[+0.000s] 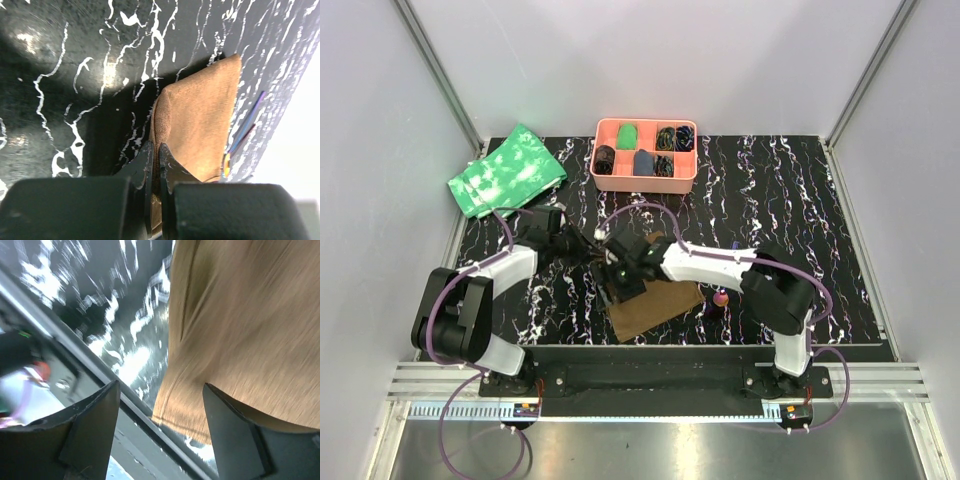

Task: Fold the napkin into a case and place the utensils inside
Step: Pick up the lower triangle-folded napkin from the center of the board.

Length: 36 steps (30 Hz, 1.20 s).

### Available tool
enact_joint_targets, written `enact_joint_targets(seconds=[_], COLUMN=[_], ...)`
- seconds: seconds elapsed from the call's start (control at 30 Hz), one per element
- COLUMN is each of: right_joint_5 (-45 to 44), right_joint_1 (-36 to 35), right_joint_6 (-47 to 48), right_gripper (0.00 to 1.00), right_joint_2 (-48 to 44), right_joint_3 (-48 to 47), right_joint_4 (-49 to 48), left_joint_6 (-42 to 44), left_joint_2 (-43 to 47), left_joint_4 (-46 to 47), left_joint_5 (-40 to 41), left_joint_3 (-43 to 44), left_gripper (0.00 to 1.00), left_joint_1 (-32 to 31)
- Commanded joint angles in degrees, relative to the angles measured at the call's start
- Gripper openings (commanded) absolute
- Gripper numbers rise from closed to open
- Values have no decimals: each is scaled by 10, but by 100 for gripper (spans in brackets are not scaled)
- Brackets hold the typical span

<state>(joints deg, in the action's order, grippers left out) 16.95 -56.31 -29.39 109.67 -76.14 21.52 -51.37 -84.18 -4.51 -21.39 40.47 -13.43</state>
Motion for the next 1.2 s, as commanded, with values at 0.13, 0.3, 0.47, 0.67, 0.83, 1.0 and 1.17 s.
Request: enact_joint_targets(seconds=[0.13,0.3,0.47,0.67,0.83,1.0,1.17], right_joint_5=[-229,-261,-267,-264,-263,-256,-264], right_joint_1=[-98,-134,-152,-167,-172,-180,-180], right_joint_6=[11,8,10,19,25,28,35], right_gripper=[66,55,54,56,57,62,63], right_joint_2=[-9,5,22,45,67,67,75], right_joint_3=[-23,-36,-46,-55,-52,-30,-5], right_joint_4=[134,144,152,151,155,150,145], left_joint_6=[54,53,51,51,50,55,59], left_joint_2=[-16,-23,-30,-34,-37,-44,-50], left_joint_4=[18,31,42,43,43,43,44], left_joint_5=[13,6,2,-1,-8,-13,-17], left_joint_3=[-15,-21,-26,-33,-34,-32,-30], left_gripper=[0,0,0,0,0,0,0], left_joint_1=[18,22,23,29,37,49,62])
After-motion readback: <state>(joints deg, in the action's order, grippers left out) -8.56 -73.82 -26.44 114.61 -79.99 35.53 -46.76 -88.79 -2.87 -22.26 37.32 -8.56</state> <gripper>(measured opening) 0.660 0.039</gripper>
